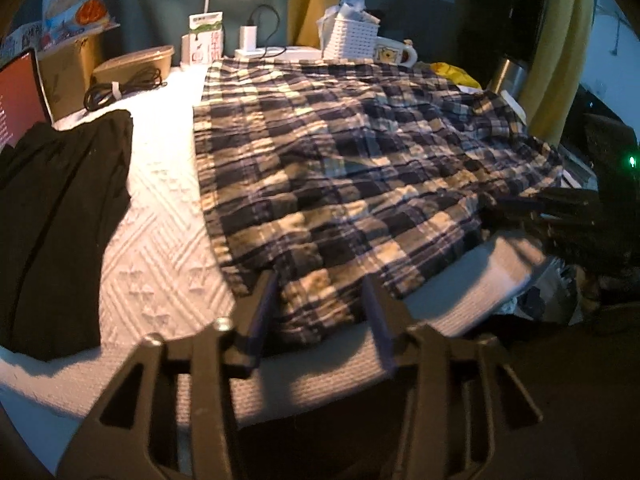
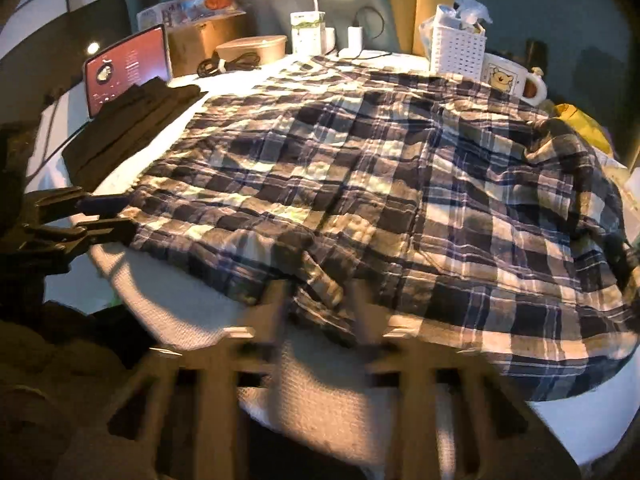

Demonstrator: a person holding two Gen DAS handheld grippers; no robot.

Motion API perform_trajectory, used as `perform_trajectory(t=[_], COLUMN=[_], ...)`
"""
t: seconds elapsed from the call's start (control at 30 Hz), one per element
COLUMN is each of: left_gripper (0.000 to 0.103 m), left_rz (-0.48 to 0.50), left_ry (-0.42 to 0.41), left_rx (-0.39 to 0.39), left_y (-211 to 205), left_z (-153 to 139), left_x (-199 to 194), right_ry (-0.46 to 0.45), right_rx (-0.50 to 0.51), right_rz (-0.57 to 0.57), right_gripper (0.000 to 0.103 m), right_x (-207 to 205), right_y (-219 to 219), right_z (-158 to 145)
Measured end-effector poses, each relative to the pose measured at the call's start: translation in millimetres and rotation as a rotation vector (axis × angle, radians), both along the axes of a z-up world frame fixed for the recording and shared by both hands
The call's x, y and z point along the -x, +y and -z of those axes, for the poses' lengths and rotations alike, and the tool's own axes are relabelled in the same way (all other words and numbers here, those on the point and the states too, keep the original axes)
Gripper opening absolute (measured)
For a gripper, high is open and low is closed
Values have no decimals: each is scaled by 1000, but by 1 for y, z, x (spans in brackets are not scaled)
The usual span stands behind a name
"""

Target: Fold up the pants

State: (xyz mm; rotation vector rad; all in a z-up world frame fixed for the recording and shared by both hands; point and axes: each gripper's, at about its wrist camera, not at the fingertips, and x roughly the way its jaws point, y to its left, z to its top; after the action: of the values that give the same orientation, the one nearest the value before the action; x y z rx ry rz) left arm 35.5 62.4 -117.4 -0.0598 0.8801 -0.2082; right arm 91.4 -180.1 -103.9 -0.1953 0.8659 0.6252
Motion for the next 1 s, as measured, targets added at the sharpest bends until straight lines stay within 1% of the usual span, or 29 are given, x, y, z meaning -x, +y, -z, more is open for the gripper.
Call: perform_trajectory(t=[0.03,0.1,0.13,0.23,0.27,0.33,0.43,0.53,0.6,0.63,0.67,0.73,0.83,0.93,1.0], left_gripper=[12,6,4,3,3,3,3,5,7,9,10,12,13,15,17], left_rz=[-4,-9,-7,10,11,8,-25,-54,-88,-103,-120,-146,-163,-175,-182], left_ry=[6,20,17,26,26,42,88,83,42,28,17,13,41,57,60], left_rx=[10,52,57,91,88,77,90,125,116,112,110,117,144,151,142], left_y=[4,12,14,19,20,22,33,44,51,54,57,63,67,65,62], left_z=[-1,-5,-7,-17,-18,-18,-8,-12,-22,-25,-28,-28,-20,-12,-9], left_x=[-1,2,5,14,17,20,20,19,14,12,7,-5,-26,-42,-51], right_ry=[3,-16,-29,-26,-20,1,52,33,-18,-34,-57,-97,-130,-113,-103], right_rx=[-6,-4,3,11,16,47,92,45,11,4,0,3,23,21,22], right_rz=[2,-21,-44,-92,-100,-119,-111,-107,-88,-76,-56,-16,67,150,174], right_gripper=[3,2,2,2,2,2,2,4,23,52,68,68,68,68,68], right_x=[-1,3,9,18,20,20,17,17,12,9,3,-8,-30,-53,-60], right_y=[0,1,1,0,0,1,3,-2,-13,-18,-24,-35,-51,-69,-76], right_z=[-1,-8,-15,-28,-29,-23,-2,-13,-31,-38,-47,-58,-65,-61,-59])
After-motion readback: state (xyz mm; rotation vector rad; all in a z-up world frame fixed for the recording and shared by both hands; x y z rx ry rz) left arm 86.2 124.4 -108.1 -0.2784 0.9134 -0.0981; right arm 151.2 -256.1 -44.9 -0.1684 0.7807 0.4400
